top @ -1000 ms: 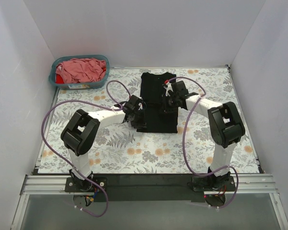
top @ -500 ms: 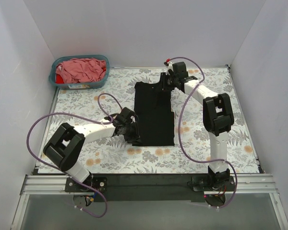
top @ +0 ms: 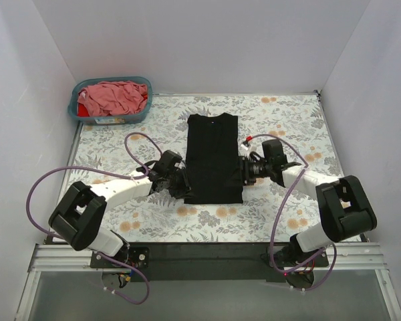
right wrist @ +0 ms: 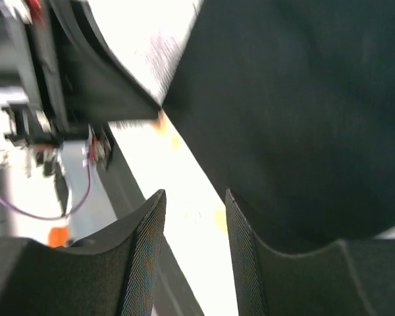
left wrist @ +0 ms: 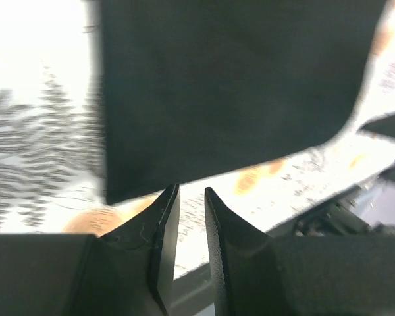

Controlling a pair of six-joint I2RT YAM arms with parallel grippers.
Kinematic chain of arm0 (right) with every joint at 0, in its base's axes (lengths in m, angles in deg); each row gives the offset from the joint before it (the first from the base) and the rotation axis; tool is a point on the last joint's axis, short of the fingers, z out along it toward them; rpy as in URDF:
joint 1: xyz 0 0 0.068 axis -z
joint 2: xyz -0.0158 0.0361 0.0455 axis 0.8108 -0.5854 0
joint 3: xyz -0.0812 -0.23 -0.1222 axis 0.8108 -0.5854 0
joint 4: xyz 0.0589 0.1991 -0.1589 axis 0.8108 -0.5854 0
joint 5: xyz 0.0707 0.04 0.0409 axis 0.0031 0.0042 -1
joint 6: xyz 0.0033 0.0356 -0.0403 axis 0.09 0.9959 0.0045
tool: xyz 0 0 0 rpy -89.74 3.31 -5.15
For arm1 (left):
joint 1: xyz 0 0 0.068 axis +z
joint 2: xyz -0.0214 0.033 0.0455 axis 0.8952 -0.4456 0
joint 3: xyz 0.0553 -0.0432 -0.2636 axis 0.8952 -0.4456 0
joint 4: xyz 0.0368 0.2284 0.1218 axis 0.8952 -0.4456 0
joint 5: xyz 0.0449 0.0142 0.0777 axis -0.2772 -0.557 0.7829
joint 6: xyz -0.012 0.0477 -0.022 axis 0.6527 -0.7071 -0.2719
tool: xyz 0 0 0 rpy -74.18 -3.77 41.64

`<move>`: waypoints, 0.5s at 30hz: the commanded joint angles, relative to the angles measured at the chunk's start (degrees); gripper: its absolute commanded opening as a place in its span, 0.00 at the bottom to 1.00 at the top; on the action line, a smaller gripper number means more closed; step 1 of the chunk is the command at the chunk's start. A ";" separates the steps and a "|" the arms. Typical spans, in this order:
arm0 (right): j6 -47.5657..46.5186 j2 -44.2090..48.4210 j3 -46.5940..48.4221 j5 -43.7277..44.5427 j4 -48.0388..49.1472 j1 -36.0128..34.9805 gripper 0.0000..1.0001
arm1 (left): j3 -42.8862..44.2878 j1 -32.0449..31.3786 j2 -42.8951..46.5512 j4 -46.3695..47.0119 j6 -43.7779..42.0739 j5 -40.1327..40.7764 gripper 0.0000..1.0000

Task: Fold and stack the t-shirts
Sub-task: Fold the tshirt

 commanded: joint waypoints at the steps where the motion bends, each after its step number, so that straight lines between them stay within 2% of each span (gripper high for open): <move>1: -0.69 -2.05 -6.00 -4.94 4.31 1.02 0.48 | -3.13 1.89 -1.81 1.58 2.31 0.47 0.20; 8: -1.31 -9.35 -12.68 -2.73 4.40 8.66 0.48 | -8.05 5.24 -5.06 2.64 4.77 -4.27 0.17; 12: -0.96 -4.97 -12.08 -6.77 3.96 9.55 0.47 | -8.67 5.15 -3.23 3.17 5.12 -6.03 0.17; 15: -0.08 0.21 -10.85 -7.66 3.96 9.55 0.47 | -7.98 5.24 1.34 2.29 4.68 -4.89 0.18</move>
